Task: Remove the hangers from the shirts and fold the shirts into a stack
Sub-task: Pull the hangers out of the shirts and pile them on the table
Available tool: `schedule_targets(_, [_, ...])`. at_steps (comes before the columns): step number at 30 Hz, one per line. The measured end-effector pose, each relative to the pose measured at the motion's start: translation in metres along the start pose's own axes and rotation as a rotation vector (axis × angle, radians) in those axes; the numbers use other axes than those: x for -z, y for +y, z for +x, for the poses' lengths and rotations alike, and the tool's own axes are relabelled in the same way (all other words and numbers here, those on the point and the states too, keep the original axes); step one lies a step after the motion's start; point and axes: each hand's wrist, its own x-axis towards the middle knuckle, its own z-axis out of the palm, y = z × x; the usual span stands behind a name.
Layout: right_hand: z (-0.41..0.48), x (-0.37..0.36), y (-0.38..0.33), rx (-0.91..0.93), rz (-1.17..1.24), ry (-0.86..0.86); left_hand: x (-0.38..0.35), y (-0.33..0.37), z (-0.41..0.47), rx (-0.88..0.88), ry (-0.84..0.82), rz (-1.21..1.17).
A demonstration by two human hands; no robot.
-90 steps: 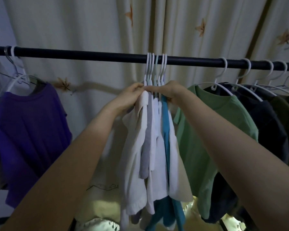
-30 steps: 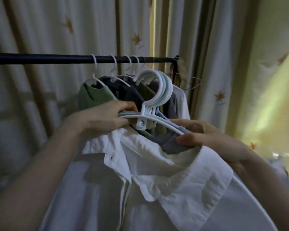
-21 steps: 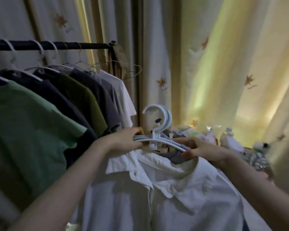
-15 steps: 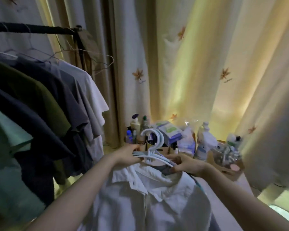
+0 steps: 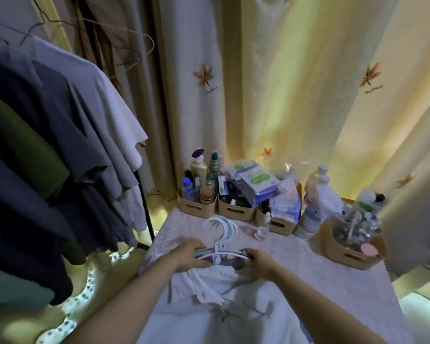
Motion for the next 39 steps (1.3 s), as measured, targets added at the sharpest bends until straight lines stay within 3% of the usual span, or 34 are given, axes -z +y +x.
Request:
schedule_targets(7, [0.015, -0.009, 0.002, -0.076, -0.085, 0.083, 0.003, -0.03, 0.003, 0.007, -0.032, -0.08])
schedule_targets(12, [0.007, 0.008, -0.054, 0.128, 0.03, 0.174, 0.033, -0.033, -0.031, 0.004, 0.212, -0.167])
schedule_targets(17, [-0.005, 0.011, -0.164, 0.375, 0.188, 0.115, 0.091, -0.017, -0.116, -0.039, 0.589, -0.34])
schedule_targets(22, [-0.021, 0.022, -0.281, 0.672, 0.339, 0.167, 0.169, 0.021, -0.228, -0.244, 0.953, -0.29])
schedule_targets(26, [-0.025, 0.037, -0.381, 0.922, 0.326, 0.118, 0.232, 0.028, -0.315, -0.286, 1.33, -0.234])
schedule_targets(29, [-0.019, 0.049, -0.44, 1.023, 0.322, 0.159, 0.275, 0.018, -0.355, -0.202, 1.679, -0.089])
schedule_targets(31, [-0.011, 0.053, -0.47, 1.05, 0.329, 0.154, 0.295, 0.007, -0.367, 0.019, 1.834, 0.11])
schedule_targets(33, [-0.003, 0.051, -0.494, 1.042, 0.343, 0.14, 0.304, -0.006, -0.371, 0.25, 1.874, 0.132])
schedule_targets(35, [0.002, 0.046, -0.511, 1.007, 0.321, 0.125, 0.308, -0.015, -0.368, 0.366, 1.826, 0.039])
schedule_targets(39, [0.008, 0.034, -0.525, 0.948, 0.19, 0.102, 0.314, -0.034, -0.36, 0.322, 1.663, -0.274])
